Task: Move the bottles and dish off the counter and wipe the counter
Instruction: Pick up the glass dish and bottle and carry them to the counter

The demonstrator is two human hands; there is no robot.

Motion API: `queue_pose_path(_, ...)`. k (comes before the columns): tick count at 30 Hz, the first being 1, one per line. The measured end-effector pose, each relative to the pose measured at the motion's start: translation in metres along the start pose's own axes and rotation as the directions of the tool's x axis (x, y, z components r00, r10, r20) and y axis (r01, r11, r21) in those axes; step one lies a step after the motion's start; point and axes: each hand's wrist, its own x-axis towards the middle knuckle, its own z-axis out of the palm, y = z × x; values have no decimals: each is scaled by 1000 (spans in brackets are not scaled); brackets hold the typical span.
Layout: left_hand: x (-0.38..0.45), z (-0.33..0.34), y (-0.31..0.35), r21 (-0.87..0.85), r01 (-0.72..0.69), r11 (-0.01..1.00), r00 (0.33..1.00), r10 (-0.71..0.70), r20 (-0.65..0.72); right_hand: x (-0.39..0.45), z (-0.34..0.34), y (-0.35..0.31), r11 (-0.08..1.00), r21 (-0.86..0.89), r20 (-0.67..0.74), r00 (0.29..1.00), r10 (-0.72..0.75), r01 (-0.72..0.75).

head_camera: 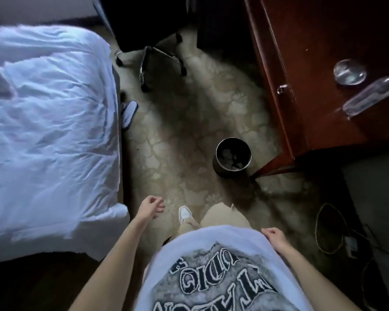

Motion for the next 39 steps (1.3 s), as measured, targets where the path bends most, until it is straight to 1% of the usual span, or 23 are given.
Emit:
queue_pose_path(3, 34, -16, 98, 41, -103, 994, 994, 103, -18, 10, 4, -64, 989, 145, -20, 1000, 3, 0)
queue_pose_path(5, 65, -17, 148, 106, -111, 988, 994, 110, 10, 27, 6, -112, 957, 288, -53, 998, -24, 38)
queue_pose_path(7, 99, -7, 190, 146, -112, 983, 993, 107, 44, 51, 2, -164, 913, 386, -94, 990, -102, 131)
queue_pose_path(10, 139, 21, 265, 165, -114, 980, 990, 98, 106, 79, -15, -251, 850, 461, -148, 966, -211, 256)
queue_pose_path(13, 153, 62, 351, 182, -196, 963, 962, 153, 228, 92, -44, -317, 747, 555, -277, 928, -250, 367)
queue_pose_path(15, 159, 96, 415, 189, -287, 939, 919, 215, 330, 95, -70, -354, 684, 575, -403, 883, -239, 448)
queue_pose_path(17, 159, 134, 475, 207, -372, 905, 867, 260, 424, 96, -98, -379, 616, 600, -524, 832, -180, 511)
queue_pose_path(19, 158, 176, 528, 204, -450, 869, 799, 290, 527, 102, -122, -393, 556, 608, -643, 762, -72, 566)
queue_pose_path(21, 156, 222, 571, 214, -518, 829, 716, 283, 638, 109, -144, -399, 533, 610, -711, 702, 39, 587)
queue_pose_path(23, 154, 270, 606, 214, -571, 793, 630, 256, 733, 119, -164, -399, 532, 617, -753, 632, 184, 580)
queue_pose_path(26, 148, 346, 646, 230, -649, 725, 511, 193, 837, 133, -197, -395, 531, 632, -775, 466, 427, 565)
queue_pose_path(27, 145, 369, 656, 254, -660, 707, 486, 144, 862, 135, -209, -394, 535, 639, -768, 418, 486, 553)
queue_pose_path(28, 142, 390, 665, 294, -668, 683, 472, 83, 878, 138, -219, -393, 512, 664, -741, 388, 548, 544)
queue_pose_path(29, 139, 417, 674, 329, -684, 651, 445, 15, 896, 140, -233, -389, 490, 687, -709, 346, 615, 537)
queue_pose_path(30, 137, 436, 679, 357, -709, 609, 431, -27, 902, 145, -244, -385, 479, 690, -695, 311, 649, 543)
queue_pose_path(31, 142, 450, 682, 357, -748, 560, 410, -34, 911, 145, -255, -388, 480, 687, -695, 301, 653, 545)
queue_pose_path(33, 143, 488, 688, 351, -820, 452, 348, -94, 933, 153, -279, -385, 438, 700, -662, 282, 695, 563)
queue_pose_path(34, 140, 502, 688, 378, -819, 431, 358, -129, 925, 158, -287, -384, 425, 703, -647, 265, 714, 570)
queue_pose_path(36, 136, 526, 680, 410, -817, 406, 367, -182, 912, 160, -297, -390, 415, 718, -627, 260, 734, 559)
queue_pose_path(38, 128, 542, 670, 400, -836, 375, 352, -191, 916, 162, -303, -393, 409, 741, -605, 266, 750, 532)
queue_pose_path(39, 128, 548, 664, 393, -834, 388, 349, -181, 919, 164, -304, -394, 405, 757, -592, 276, 757, 513)
